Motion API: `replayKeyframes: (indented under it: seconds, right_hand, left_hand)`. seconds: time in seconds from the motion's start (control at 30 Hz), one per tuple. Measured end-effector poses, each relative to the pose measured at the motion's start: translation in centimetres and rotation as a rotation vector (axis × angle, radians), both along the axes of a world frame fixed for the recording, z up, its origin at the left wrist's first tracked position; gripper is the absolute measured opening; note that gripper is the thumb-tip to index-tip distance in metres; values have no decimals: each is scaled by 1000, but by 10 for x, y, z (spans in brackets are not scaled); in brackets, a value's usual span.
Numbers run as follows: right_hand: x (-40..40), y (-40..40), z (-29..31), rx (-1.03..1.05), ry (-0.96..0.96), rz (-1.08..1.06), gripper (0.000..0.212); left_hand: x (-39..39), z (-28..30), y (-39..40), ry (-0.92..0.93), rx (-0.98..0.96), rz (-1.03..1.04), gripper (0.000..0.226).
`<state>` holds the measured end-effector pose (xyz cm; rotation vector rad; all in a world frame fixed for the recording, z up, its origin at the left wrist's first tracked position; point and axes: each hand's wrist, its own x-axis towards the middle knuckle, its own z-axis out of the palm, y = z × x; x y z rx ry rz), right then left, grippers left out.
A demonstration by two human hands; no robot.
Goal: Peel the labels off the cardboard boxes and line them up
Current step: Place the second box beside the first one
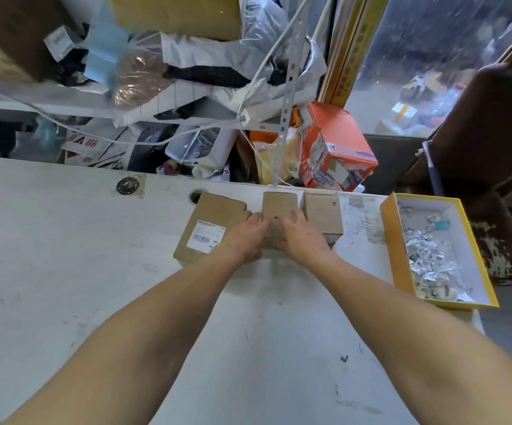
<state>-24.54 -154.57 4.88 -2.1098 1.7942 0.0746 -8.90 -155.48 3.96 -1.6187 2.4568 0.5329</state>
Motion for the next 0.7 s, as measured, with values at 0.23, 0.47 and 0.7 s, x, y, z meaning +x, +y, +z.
replayKeyframes:
  seconds: [0.23, 0.47, 0.7]
  right_hand:
    - [65, 20, 9, 113, -148, 26, 73]
    - [130, 44, -13, 204, -246, -26, 100]
    - [157, 86, -20, 115, -253, -135, 107]
  left_hand:
    - [75, 14, 17, 9, -68, -29, 89]
    - [159, -6, 38, 105, 193, 167, 115]
    - [173, -19, 84, 327, 106, 264, 99]
